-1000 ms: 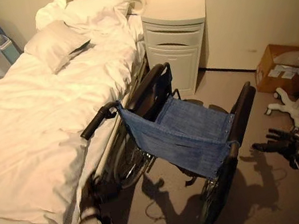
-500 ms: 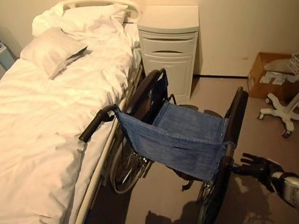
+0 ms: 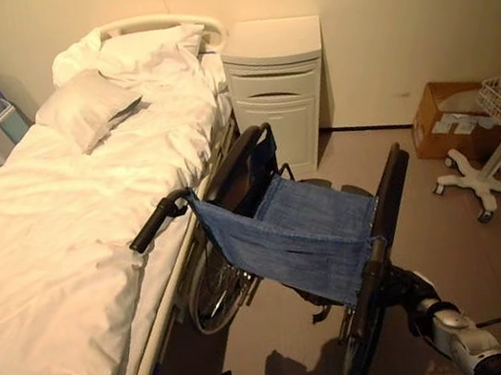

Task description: Push the wheelchair next to the bed

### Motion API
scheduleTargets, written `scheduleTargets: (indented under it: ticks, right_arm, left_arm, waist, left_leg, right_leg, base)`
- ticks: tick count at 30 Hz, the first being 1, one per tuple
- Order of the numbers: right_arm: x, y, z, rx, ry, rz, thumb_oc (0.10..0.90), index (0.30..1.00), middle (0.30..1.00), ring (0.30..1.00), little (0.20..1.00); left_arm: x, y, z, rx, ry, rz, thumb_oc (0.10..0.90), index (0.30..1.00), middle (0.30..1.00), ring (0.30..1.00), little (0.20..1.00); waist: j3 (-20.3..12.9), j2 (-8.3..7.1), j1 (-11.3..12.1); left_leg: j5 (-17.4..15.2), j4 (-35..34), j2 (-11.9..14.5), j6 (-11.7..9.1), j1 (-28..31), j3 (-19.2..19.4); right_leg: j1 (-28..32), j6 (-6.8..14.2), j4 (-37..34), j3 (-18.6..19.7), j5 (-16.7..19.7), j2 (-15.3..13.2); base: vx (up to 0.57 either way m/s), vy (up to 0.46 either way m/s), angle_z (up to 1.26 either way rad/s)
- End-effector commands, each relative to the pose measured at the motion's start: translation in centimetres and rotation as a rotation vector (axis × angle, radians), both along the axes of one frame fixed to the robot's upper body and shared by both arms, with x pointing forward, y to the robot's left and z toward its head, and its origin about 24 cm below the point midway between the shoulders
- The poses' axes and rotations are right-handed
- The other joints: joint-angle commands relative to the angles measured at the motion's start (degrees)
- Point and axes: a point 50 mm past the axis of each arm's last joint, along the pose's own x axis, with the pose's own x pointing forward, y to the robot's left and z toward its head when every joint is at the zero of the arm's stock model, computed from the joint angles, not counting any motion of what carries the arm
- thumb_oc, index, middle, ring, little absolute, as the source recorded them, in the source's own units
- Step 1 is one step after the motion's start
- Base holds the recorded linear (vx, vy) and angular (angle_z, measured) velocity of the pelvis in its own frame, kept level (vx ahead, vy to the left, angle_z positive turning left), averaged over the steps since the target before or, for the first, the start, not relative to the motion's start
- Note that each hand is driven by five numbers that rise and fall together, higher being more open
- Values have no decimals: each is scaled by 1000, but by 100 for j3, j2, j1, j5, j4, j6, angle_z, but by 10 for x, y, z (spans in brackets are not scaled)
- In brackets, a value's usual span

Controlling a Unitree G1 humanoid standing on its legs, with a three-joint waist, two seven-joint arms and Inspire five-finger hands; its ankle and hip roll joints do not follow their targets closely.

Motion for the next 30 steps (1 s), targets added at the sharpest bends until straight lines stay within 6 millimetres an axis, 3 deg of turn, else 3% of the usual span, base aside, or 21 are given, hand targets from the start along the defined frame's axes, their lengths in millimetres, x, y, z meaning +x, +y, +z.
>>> scheduleTargets:
  ticks: [1, 11, 30]
  right_arm:
    - [62, 11, 68, -61, -380, 31, 800, 900, 900, 900, 900]
    - [99, 10, 113, -123, -530, -50, 800, 900, 900, 900, 900]
    - [136, -15, 152, -328, -547, -44, 800, 900, 900, 900, 900]
  left_arm:
    - [11, -11, 1, 19, -43, -75, 800, 900, 900, 900, 900]
    - [2, -8, 2, 28, -51, -94, 800, 900, 900, 900, 900]
    - [-2, -1, 4, 42, -59, -154, 800, 900, 900, 900, 900]
  waist:
    - [-40, 39, 263]
    - [-39, 74, 580]
    - [-37, 37, 878]
  left_leg:
    - [-786, 239, -16, -194, 257, 43]
    - [-724, 230, -64, -197, 194, -155]
    - [-693, 221, -74, -177, 154, -220]
  right_leg:
    - [-381, 162, 576, -75, -24, -189]
    - [-329, 144, 566, -231, -15, -243]
    - [-334, 158, 579, -343, 39, -305]
  base:
    - [0, 0, 0]
    - [15, 10, 8]
    - [4, 2, 2]
